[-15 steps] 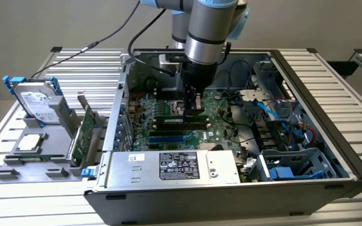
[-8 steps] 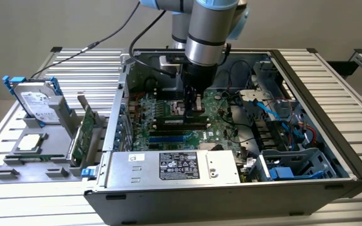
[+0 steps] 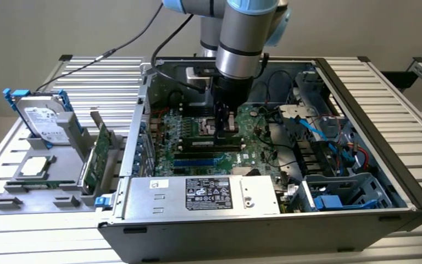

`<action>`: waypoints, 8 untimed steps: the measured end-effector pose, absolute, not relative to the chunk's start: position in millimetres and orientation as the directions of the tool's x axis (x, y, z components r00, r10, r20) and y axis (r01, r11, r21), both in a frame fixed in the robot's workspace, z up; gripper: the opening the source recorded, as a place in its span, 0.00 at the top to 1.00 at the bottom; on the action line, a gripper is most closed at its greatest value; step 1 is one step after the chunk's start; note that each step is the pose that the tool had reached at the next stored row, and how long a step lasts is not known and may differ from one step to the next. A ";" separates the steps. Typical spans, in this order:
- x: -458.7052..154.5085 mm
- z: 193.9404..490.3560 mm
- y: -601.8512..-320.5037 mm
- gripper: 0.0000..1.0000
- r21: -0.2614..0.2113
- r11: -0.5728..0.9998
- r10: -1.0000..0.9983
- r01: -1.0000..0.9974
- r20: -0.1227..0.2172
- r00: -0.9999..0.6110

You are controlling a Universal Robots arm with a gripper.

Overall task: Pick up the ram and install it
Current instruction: 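Insert the ram into the slot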

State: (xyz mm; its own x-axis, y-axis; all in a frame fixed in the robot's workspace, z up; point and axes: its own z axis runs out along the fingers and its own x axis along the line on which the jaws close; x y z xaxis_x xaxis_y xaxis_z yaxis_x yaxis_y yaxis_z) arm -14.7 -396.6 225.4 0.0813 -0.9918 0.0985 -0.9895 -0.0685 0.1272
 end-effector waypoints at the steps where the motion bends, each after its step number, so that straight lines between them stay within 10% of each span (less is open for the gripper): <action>1: -14.7 225.0 -396.6 0.86 0.127 -0.068 -0.992 -0.990 0.098 0.081; 8: -14.7 222.8 -396.3 0.86 0.127 -0.068 -0.992 -0.989 0.099 0.081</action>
State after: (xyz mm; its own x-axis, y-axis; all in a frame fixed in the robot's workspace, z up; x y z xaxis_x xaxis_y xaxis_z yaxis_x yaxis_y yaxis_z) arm -14.7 -396.3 222.8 0.0813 -0.9918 0.0986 -0.9895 -0.0685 0.1274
